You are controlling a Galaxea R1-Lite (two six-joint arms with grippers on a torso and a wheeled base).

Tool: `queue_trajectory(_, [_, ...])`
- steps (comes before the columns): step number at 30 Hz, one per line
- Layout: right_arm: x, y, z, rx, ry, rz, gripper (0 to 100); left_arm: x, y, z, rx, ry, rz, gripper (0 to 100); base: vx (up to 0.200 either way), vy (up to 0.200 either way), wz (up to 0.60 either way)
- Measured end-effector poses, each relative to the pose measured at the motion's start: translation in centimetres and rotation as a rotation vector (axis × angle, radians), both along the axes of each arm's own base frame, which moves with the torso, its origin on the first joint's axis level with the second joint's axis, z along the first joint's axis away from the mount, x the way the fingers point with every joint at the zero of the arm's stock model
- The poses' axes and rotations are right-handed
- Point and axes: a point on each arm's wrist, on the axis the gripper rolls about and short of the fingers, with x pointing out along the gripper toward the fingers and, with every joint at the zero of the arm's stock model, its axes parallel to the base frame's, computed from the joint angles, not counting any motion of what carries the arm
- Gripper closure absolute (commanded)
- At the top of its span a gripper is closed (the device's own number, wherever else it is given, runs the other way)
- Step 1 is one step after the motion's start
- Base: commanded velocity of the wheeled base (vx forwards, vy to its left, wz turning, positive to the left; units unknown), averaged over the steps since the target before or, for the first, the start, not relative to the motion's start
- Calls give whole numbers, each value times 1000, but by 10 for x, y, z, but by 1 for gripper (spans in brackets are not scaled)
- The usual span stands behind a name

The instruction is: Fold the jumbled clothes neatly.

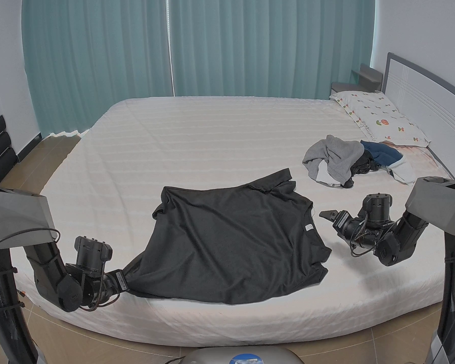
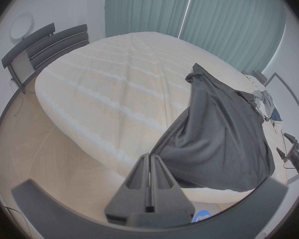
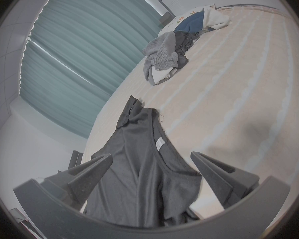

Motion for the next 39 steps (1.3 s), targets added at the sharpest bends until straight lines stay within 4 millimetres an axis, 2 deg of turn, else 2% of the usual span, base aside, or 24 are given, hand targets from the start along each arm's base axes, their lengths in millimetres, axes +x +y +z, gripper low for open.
queue_trajectory(5, [-23, 1, 0, -17, 59, 59, 0, -5, 10, 16, 22, 27, 16, 100, 0, 0, 0])
queue_trajectory(11, [-43, 5, -17, -74, 116, 155, 0, 10, 25, 37, 8, -68, 75, 100, 0, 0, 0])
queue_trajectory(21, [-36, 7, -30, -83, 136, 169, 0, 18, 31, 37, 5, -88, 101, 100, 0, 0, 0])
queue_trajectory(22, [-35, 9, -32, -84, 141, 173, 100, 19, 31, 36, 4, -89, 101, 100, 0, 0, 0])
queue_trajectory(26, [-30, 14, -35, -85, 180, 183, 100, 22, 31, 33, 4, -87, 103, 100, 0, 0, 0])
queue_trajectory(33, [-13, 19, -31, -86, 152, 178, 100, 23, 34, 29, 4, -79, 111, 100, 0, 0, 0])
queue_trajectory(39, [12, 22, -18, -64, 71, 150, 100, 25, 35, 26, 4, -72, 116, 100, 0, 0, 0])
